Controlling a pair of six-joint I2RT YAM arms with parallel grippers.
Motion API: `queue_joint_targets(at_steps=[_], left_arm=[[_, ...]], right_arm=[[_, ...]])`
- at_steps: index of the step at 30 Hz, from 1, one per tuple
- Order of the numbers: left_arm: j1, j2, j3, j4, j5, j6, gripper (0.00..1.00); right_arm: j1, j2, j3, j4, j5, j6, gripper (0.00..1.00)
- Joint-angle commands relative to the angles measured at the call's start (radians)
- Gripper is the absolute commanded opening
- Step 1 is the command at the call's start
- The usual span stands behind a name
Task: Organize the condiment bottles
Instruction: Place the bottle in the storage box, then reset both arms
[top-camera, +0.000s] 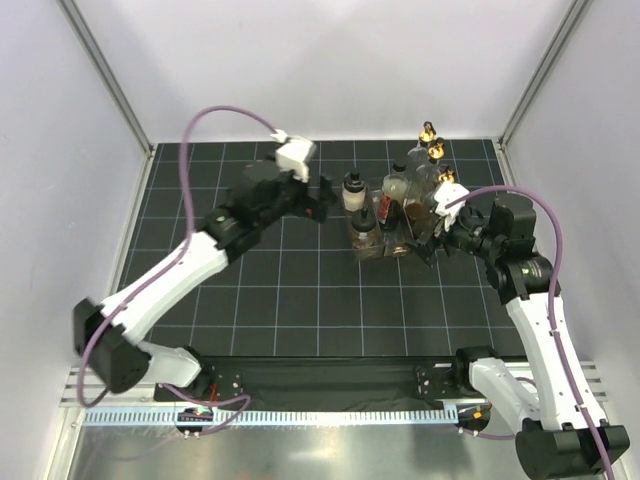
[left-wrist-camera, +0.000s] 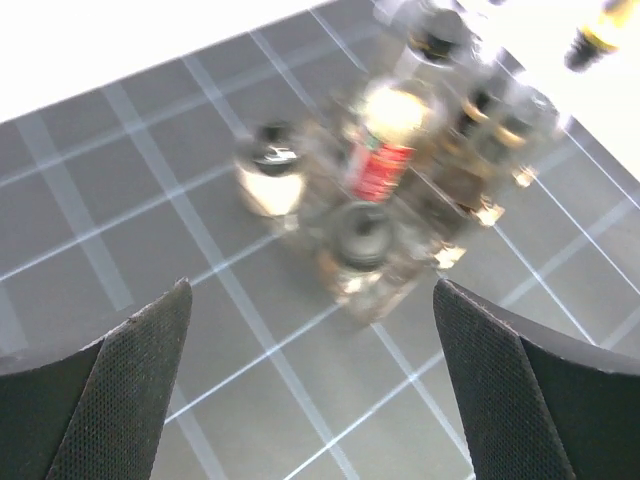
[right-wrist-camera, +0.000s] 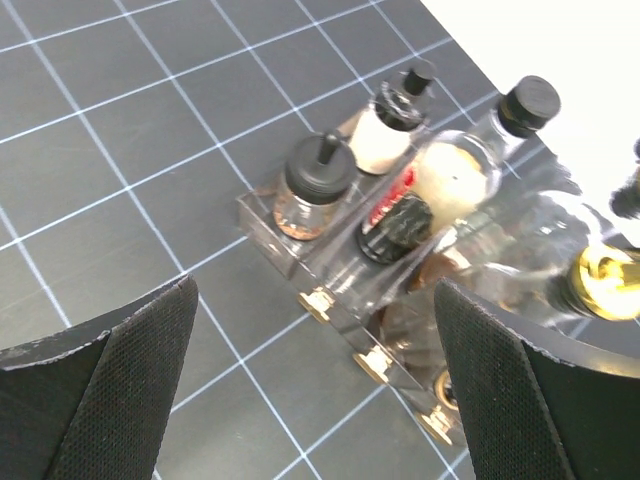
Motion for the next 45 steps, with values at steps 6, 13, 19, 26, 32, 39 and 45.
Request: queue_joint_targets(at_steps=[6,13,19,26,32,39,45], left_arm=[[0.255,-0.367,-0.228,-0.143,-0.136,0.034,1.0],[0.269,-0.651,-0.416,-0.125,-0.414,0.053,1.0],[0.269,-0.725,-0.52,-0.149,-0.434,0.064,1.0],[0.269,-0.756,-0.543,-0.152,-0.426,0.051,1.0],[0.269,-0.753,-0.545,-0.16,-0.411,0.048,1.0],[0.269,-0.747,-0.548,-0.16,-0.42,0.051,1.0],[0.27,-0.744,-0.549,-0.16,-0.431,0.054,1.0]], right_arm=[[-0.006,-0.063,0.053,0.014,0.264,0.149,1.0],[-0.009,-0.132,0.03,0.061,0.614,0.316,1.0],[-0.024,-0.151,-0.009,0.121,0.852,0.415,1.0],[-0.04,-0.174,-0.035,0.141,0.939,0.427,1.0],[-0.109,-0.203,-0.097,0.191,0.994,0.566,1.0],[-0.112,-0.214,-0.122,0.219,1.137,0.611,1.0],[-0.112,-0.212,-0.125,0.227,1.157,0.596,1.0]])
